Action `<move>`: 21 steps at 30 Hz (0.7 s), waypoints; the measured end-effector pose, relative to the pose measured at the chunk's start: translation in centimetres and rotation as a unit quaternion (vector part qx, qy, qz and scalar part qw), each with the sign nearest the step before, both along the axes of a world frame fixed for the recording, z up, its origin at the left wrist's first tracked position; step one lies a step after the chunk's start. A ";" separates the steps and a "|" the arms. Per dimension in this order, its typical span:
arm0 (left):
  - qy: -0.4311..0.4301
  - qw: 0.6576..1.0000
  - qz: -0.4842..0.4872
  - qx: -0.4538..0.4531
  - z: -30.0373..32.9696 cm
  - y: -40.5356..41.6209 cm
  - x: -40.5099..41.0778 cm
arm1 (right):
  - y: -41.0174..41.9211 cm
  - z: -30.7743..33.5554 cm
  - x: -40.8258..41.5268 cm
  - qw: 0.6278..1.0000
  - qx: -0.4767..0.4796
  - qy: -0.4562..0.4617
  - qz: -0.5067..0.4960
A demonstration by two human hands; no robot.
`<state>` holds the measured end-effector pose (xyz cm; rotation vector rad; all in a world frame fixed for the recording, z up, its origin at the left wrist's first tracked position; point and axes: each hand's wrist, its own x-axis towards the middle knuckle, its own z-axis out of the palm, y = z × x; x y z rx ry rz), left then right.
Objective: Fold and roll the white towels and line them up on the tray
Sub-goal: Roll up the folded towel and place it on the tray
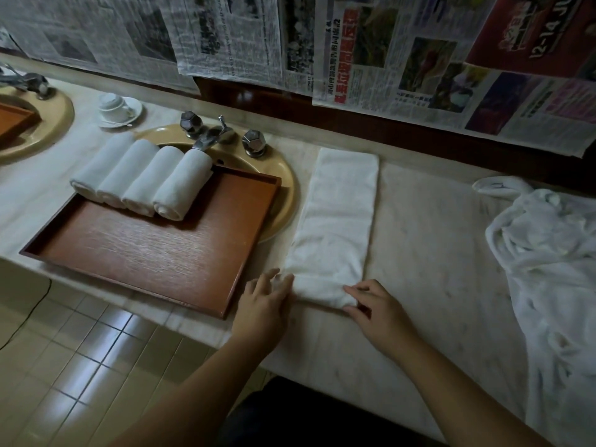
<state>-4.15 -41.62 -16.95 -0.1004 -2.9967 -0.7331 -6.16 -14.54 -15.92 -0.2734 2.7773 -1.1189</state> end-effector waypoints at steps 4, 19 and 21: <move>0.009 0.997 0.000 -0.077 1.1 0.1 -0.6 | -0.1 1.0 -2.0 0.996 0.010 -0.087 0.013; -0.087 0.989 0.099 0.068 2.3 1.9 -4.3 | -1.7 1.9 -6.2 0.963 -0.122 -0.185 -0.155; -0.071 0.993 0.079 0.047 2.6 2.1 -4.4 | -1.6 1.7 -5.7 0.993 0.015 -0.053 -0.103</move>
